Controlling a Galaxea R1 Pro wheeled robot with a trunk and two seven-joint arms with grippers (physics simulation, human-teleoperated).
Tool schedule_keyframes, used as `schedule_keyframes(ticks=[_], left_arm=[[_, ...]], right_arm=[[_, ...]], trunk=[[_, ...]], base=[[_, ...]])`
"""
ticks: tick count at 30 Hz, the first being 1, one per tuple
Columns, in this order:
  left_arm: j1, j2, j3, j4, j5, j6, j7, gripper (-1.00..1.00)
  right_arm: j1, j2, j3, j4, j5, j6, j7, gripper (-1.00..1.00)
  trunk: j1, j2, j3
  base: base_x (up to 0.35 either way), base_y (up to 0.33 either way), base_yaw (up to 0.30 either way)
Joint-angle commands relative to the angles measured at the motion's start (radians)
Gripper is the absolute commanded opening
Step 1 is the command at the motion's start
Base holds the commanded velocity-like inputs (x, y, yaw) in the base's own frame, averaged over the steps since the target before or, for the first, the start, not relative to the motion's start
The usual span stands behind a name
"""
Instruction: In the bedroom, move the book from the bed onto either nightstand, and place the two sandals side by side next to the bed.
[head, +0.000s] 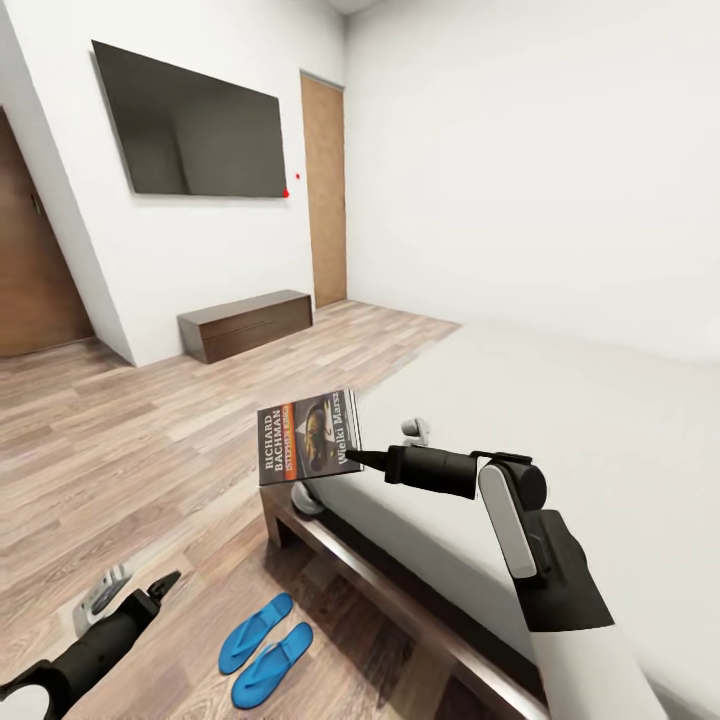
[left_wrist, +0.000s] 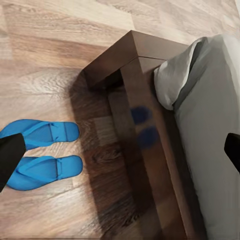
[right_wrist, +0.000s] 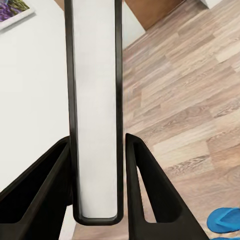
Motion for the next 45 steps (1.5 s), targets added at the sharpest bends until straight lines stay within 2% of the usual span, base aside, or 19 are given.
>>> schedule_keyframes(ticks=[1, 4, 14, 20, 22, 24, 25, 28, 30, 43, 45], left_arm=[[0.000, 0.000, -0.009, -0.002, 0.009, 0.003, 0.010, 1.00], [0.000, 0.000, -0.026, -0.002, 0.009, 0.003, 0.011, 1.00], [-0.008, 0.008, -0.039, -0.003, 0.007, 0.012, 0.002, 1.00], [-0.078, 0.015, -0.045, -0.002, 0.005, 0.023, 0.006, 1.00], [-0.095, 0.013, -0.062, 0.008, 0.003, 0.024, 0.008, 1.00], [-0.114, 0.014, -0.117, 0.066, 0.000, 0.015, 0.010, 1.00], [-0.118, 0.013, -0.131, 0.086, -0.002, 0.011, 0.010, 1.00], [-0.128, 0.014, -0.167, 0.155, -0.008, -0.011, 0.005, 1.00], [-0.130, 0.013, -0.177, 0.175, -0.010, -0.022, 0.004, 1.00], [-0.135, 0.008, -0.194, 0.217, -0.013, -0.042, 0.001, 1.00], [-0.135, 0.008, -0.195, 0.221, -0.014, -0.045, 0.001, 1.00]], right_arm=[[-0.001, 0.001, -0.001, 0.000, -0.003, 0.006, 0.006, -1.00], [-0.001, 0.001, -0.001, 0.000, -0.003, 0.006, 0.005, -1.00], [-0.001, 0.001, 0.000, -0.001, -0.002, 0.006, 0.005, -1.00], [0.000, 0.000, 0.001, -0.002, -0.002, 0.006, 0.006, -1.00], [0.000, 0.000, 0.001, -0.002, -0.003, 0.006, 0.007, -1.00], [0.000, -0.001, 0.000, -0.003, -0.003, 0.006, 0.008, -1.00], [0.000, -0.002, 0.000, -0.003, -0.003, 0.006, 0.008, -1.00], [0.000, -0.001, -0.001, -0.003, -0.002, 0.006, 0.007, -1.00], [0.000, -0.002, -0.001, -0.003, -0.001, 0.006, 0.007, -1.00], [0.001, -0.002, -0.005, -0.002, 0.000, 0.006, 0.006, -1.00], [0.001, -0.002, -0.005, -0.002, 0.000, 0.006, 0.007, -1.00]], trunk=[[-0.004, 0.007, 0.002], [-0.016, 0.028, 0.012], [-0.054, 0.098, 0.043], [-0.077, 0.140, 0.062], [-0.085, 0.154, 0.068], [-0.092, 0.168, 0.075], [-0.096, 0.175, 0.078], [-0.108, 0.196, 0.087], [-0.115, 0.210, 0.093], [-0.165, 0.301, 0.134], [-0.165, 0.301, 0.134]], base=[[0.000, 0.000, 0.276], [0.000, 0.000, 0.276], [0.000, 0.000, 0.275], [0.000, 0.000, 0.275], [0.000, 0.000, 0.275], [0.000, 0.000, 0.275], [0.000, 0.000, 0.275], [0.000, 0.000, 0.275], [0.000, 0.000, 0.276], [0.000, 0.000, 0.276], [0.000, 0.000, 0.276]])
